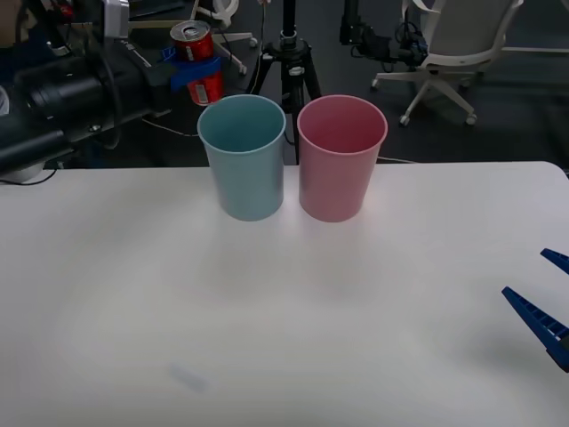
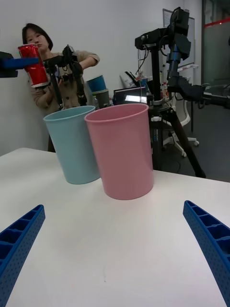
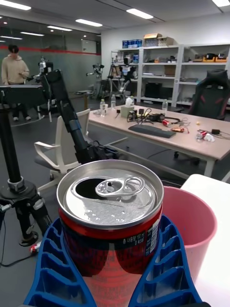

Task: Grasp the object on the table and drop it into the matching bin: aluminum can to the light blue bin, PET bottle to the pink bin.

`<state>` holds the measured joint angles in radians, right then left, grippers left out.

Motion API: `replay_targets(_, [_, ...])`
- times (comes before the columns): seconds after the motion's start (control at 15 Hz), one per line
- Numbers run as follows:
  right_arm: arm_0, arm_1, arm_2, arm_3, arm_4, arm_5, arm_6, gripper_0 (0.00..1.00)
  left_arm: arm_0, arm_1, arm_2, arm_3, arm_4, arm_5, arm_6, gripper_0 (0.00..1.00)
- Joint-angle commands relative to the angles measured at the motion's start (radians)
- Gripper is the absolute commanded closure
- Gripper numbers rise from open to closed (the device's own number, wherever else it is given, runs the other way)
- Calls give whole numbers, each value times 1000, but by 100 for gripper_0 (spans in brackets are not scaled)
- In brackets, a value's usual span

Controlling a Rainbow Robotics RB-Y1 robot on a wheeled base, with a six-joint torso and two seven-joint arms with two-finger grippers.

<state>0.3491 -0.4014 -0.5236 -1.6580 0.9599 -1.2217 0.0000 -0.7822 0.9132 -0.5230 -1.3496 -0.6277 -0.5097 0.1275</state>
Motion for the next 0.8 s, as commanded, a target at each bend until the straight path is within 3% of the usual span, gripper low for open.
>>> replay_targets(0.07, [0, 0, 0, 0, 0, 0, 0, 0, -51, -86, 0, 106, -55, -9, 0, 100])
replay_targets(0.47, [0, 0, 0, 0, 0, 0, 0, 0, -100, -224, 0, 264, -156, -7, -5, 100])
replay_targets(0.8, [0, 0, 0, 0, 0, 0, 0, 0, -98, -237, 0, 265, -171, 10, 3, 100])
